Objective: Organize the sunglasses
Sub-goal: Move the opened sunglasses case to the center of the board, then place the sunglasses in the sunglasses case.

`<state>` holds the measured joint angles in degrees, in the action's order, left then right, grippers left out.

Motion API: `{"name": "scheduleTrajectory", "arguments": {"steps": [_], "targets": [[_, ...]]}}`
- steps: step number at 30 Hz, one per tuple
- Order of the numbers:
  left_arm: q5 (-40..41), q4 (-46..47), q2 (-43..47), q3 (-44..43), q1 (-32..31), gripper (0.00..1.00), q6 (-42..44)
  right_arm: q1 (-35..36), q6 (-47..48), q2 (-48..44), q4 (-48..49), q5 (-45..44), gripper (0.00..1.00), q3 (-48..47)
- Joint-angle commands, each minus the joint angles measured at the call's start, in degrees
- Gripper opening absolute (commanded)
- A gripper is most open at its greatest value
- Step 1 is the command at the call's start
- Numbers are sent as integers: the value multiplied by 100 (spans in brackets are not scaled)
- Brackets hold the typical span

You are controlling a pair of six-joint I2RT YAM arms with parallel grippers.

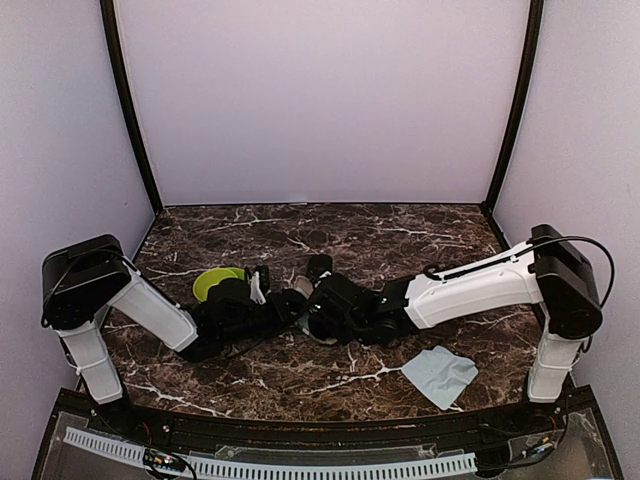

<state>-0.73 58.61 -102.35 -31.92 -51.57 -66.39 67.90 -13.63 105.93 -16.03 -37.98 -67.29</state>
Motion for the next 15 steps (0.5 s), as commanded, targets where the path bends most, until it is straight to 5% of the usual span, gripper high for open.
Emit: {"name": "scheduleTrajectory", "arguments": {"steps": [1, 15], "targets": [[46, 201, -82, -52, 33, 14, -225, 62, -131, 148, 20, -189, 0, -284], [303, 333, -259, -38, 33, 15, -300, 131, -184, 358, -218, -242, 0, -552]]}}
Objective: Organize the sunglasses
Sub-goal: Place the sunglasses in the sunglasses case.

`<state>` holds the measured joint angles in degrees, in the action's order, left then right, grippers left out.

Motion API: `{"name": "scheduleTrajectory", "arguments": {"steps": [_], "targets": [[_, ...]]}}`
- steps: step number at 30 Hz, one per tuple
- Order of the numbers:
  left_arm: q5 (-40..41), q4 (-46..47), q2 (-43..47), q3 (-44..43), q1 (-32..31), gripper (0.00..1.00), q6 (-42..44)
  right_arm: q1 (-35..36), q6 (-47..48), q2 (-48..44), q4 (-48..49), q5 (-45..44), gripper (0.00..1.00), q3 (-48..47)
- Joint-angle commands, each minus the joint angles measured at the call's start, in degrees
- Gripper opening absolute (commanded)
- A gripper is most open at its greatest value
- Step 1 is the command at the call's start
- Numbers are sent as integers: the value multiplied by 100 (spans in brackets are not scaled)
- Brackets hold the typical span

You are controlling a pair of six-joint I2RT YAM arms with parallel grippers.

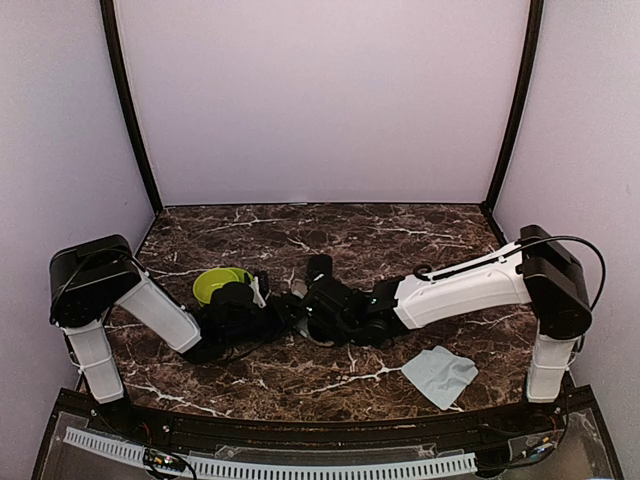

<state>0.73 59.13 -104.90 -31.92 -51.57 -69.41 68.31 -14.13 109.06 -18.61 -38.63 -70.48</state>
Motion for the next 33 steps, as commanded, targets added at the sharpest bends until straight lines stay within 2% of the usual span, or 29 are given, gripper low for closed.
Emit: {"name": "scheduleTrajectory", "arguments": {"steps": [1, 11, 21, 33], "targets": [[170, 309, -4, -46, 33, 15, -10, 87, -146, 59, 26, -182, 0, -250], [269, 555, -206, 2, 18, 15, -204, 107, -256, 175, -167, -218, 0, -416], [290, 376, -171, 93, -19, 28, -226, 110, -248, 217, -218, -220, 0, -458], [309, 96, 90, 192, -128, 34, -206, 111, -239, 224, -252, -292, 0, -492]]}}
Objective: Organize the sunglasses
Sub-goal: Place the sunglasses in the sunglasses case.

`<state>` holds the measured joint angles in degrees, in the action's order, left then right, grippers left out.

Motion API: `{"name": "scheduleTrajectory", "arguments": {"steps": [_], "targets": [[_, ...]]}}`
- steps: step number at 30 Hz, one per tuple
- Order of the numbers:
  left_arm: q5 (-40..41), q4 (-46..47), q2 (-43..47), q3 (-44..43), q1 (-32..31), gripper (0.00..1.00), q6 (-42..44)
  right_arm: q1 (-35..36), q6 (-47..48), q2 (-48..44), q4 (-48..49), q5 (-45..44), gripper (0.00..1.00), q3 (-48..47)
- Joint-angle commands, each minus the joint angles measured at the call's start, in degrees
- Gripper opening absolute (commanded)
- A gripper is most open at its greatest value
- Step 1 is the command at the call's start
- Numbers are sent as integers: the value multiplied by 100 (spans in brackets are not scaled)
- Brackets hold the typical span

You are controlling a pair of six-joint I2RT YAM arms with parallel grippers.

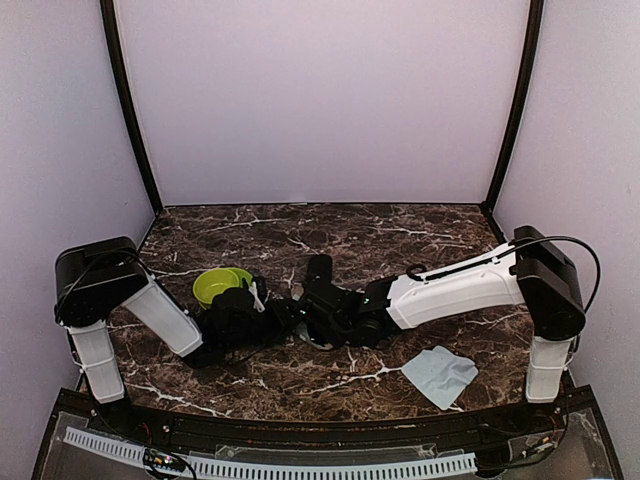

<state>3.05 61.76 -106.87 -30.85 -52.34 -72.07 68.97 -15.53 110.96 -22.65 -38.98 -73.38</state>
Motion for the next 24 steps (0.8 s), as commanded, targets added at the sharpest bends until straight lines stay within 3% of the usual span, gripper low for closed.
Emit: {"name": "scheduleTrajectory", "arguments": {"steps": [1, 13, 24], "targets": [[77, -180, 296, 82, -61, 34, 62, 39, -102, 38, 148, -261, 0, -202], [136, -388, 456, 175, -110, 40, 96, 45, -114, -12, 129, -271, 0, -185], [180, -1130, 647, -60, -110, 47, 395, 41, -109, -13, 134, -234, 0, -194]]}}
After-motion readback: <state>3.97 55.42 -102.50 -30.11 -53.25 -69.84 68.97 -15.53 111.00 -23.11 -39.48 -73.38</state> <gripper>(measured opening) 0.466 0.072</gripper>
